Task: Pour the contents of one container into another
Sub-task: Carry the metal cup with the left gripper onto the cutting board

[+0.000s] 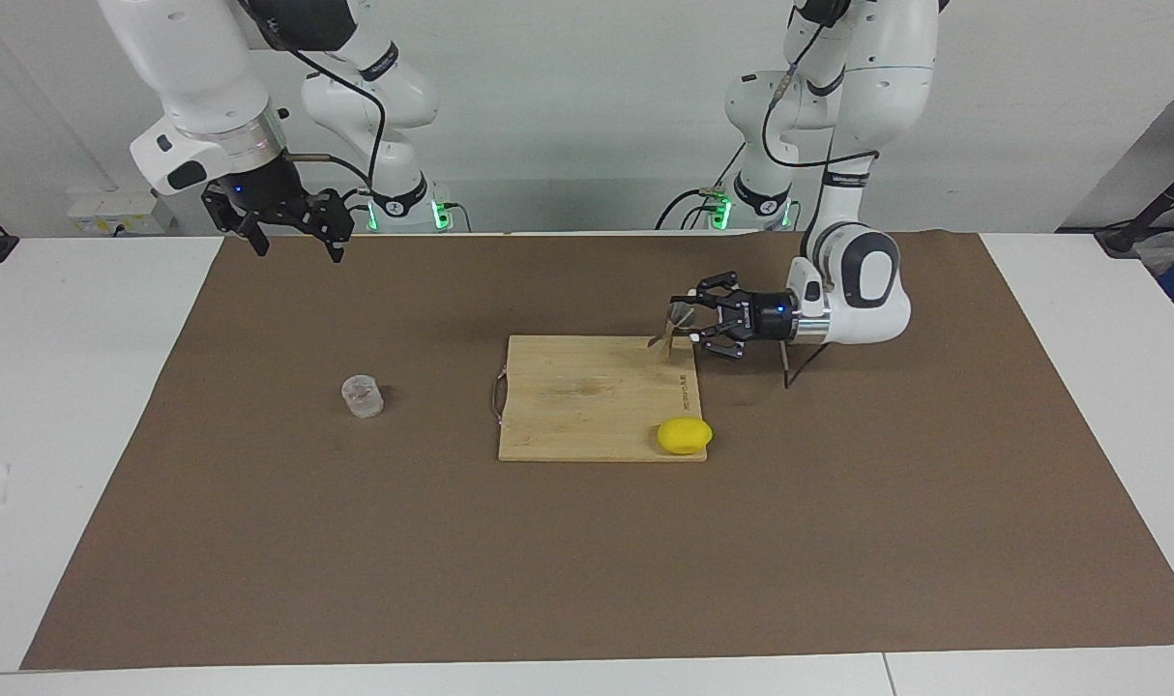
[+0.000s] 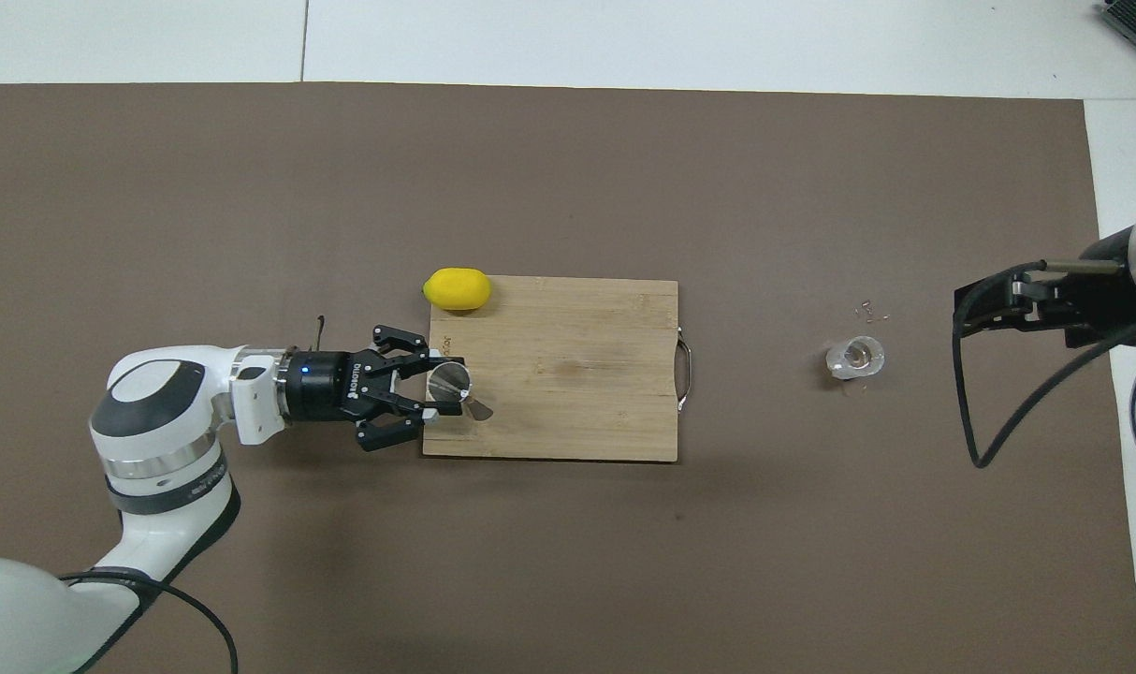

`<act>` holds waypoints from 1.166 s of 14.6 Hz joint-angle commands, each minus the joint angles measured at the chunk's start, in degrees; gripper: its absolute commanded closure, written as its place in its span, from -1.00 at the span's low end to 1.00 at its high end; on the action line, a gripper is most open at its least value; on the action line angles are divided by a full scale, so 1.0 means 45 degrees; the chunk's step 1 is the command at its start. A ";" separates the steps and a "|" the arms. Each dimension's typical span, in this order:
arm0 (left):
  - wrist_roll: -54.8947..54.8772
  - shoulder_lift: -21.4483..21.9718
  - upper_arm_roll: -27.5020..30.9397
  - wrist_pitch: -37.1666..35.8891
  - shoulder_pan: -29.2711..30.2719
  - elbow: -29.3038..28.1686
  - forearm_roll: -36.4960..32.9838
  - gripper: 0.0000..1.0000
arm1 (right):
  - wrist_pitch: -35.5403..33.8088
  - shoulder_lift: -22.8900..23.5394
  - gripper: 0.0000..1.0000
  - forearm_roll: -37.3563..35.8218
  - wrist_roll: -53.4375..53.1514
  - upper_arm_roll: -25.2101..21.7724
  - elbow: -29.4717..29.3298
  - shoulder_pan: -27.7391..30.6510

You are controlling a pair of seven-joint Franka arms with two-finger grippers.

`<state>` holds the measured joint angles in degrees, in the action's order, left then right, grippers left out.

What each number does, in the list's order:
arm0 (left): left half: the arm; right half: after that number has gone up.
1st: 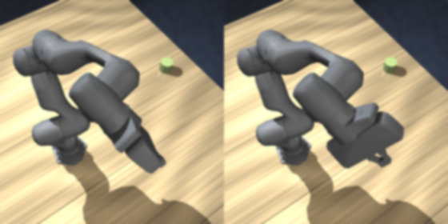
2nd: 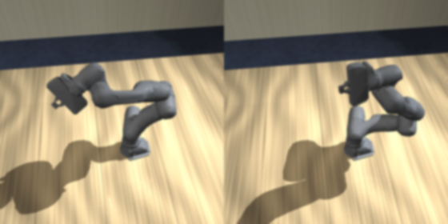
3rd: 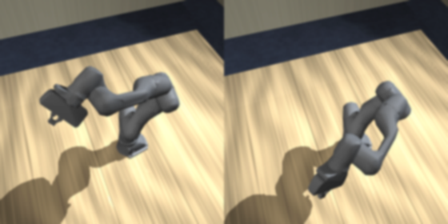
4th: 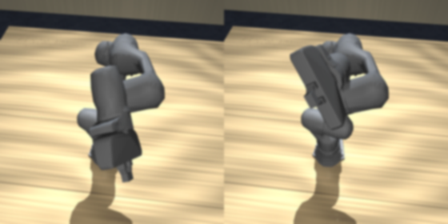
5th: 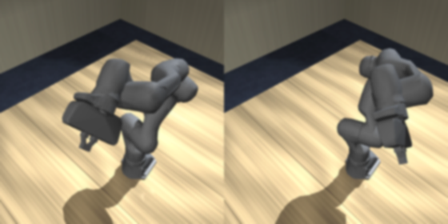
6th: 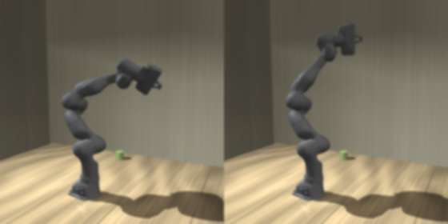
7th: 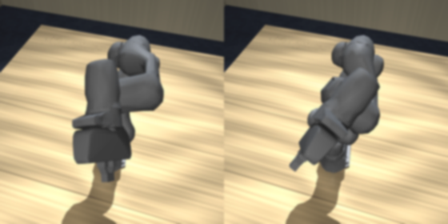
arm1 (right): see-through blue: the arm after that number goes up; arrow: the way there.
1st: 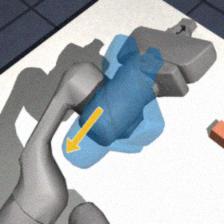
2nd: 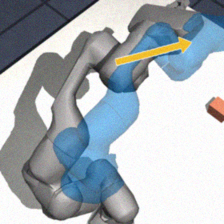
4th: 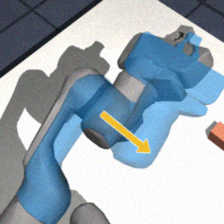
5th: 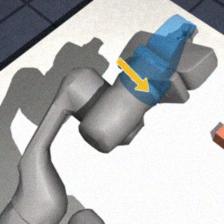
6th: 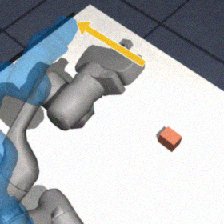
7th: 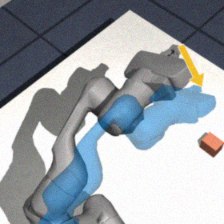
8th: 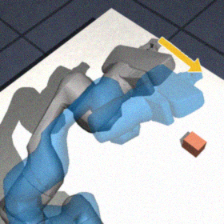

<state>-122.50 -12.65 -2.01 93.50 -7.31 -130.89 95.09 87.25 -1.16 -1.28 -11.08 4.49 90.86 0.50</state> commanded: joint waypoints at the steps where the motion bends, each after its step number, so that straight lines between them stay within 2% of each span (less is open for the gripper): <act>1: -0.0644 0.0585 0.0212 0.1697 -0.1553 -0.0483 0.1637 0.60 | 0.0591 -0.0153 -0.99 0.0167 0.0314 0.0077 0.0356 0.0221; 5: -0.3142 0.0332 0.0212 0.3848 -0.3001 -0.0171 0.3847 0.61 | 0.0846 -0.0114 -0.92 0.0167 -0.0055 0.0057 0.0473 0.0260; 10: -0.4259 0.0194 0.0232 0.4886 -0.4018 -0.0170 0.5195 0.61 | 0.1353 0.0197 -0.92 0.0167 -0.1616 0.0057 0.0513 0.0495; 13: -0.5567 0.0078 0.0212 0.5822 -0.4449 -0.0015 0.6018 0.61 | 0.1412 0.0354 -0.92 0.0206 -0.3585 0.0057 0.0513 0.0495; 17: -0.5550 -0.0059 0.0212 0.6389 -0.4644 0.0064 0.6213 0.58 | 0.1568 0.0589 -0.93 0.0908 -0.7039 0.0057 0.0765 0.0514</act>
<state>-145.97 -12.57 -1.89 120.11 -26.87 -131.06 121.40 92.77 1.50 0.60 -35.72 4.43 92.77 2.10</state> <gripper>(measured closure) 0.502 0.035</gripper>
